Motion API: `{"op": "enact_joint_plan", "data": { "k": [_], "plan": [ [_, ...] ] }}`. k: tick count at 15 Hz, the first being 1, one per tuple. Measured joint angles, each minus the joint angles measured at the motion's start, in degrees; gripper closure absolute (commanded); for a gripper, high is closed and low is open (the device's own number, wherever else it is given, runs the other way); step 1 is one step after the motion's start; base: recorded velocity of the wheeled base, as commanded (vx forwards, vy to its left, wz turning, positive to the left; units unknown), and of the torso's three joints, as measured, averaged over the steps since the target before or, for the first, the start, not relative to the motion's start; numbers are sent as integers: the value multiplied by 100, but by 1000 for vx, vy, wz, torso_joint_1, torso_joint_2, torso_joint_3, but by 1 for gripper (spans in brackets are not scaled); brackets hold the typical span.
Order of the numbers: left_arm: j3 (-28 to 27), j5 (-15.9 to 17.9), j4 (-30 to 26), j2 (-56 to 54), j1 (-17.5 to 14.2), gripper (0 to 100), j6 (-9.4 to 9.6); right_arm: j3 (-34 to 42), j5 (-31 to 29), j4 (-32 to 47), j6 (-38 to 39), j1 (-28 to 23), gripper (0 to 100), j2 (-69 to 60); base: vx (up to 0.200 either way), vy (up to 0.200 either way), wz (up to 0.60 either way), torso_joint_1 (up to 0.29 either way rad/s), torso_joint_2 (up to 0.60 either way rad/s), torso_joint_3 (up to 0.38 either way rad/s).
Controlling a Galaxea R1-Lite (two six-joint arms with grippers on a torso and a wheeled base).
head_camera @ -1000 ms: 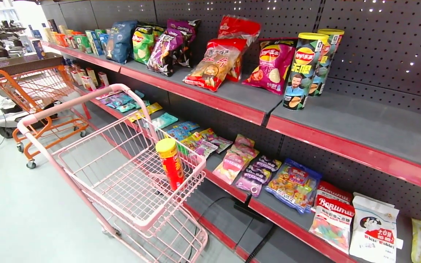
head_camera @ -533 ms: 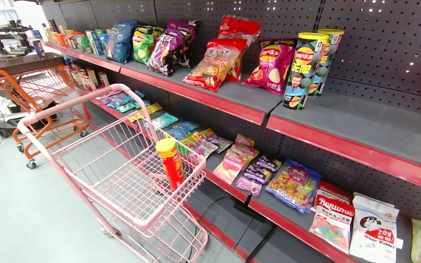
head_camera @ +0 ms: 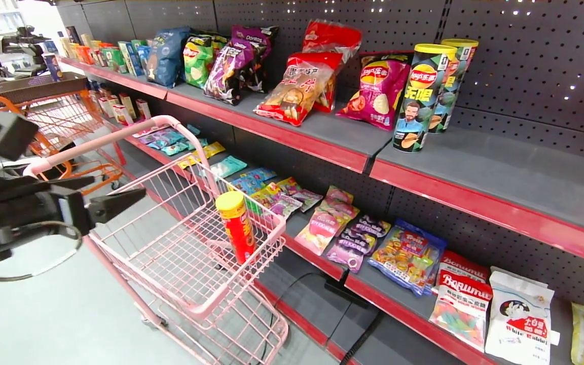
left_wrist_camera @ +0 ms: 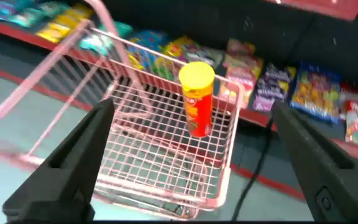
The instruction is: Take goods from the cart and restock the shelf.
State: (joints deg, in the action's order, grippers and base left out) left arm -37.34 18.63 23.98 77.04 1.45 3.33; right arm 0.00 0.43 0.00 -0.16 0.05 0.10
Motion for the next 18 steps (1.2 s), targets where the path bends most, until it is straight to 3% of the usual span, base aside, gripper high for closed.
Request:
{"op": "enact_joint_plan", "data": {
  "k": [3, 8, 14, 18],
  "plan": [
    [-105, 375, 955, 1499, 107, 0, 200, 0, 0, 0, -2, 2, 0, 0, 0, 0, 0, 0, 0, 0],
    [-328, 646, 2186, 3290, 157, 0, 258, 0, 0, 0, -24, 2, 0, 0, 0, 0, 0, 0, 0, 0],
    [-1320, 745, 2405, 4698, 135, 0, 230, 0, 6, 0, -30, 2, 0, 0, 0, 0, 0, 0, 0, 0],
    [-1657, 863, 2397, 5159, 213, 0, 235, -5, 9, 0, -38, 2, 0, 0, 0, 0, 0, 0, 0, 0]
  ]
}}
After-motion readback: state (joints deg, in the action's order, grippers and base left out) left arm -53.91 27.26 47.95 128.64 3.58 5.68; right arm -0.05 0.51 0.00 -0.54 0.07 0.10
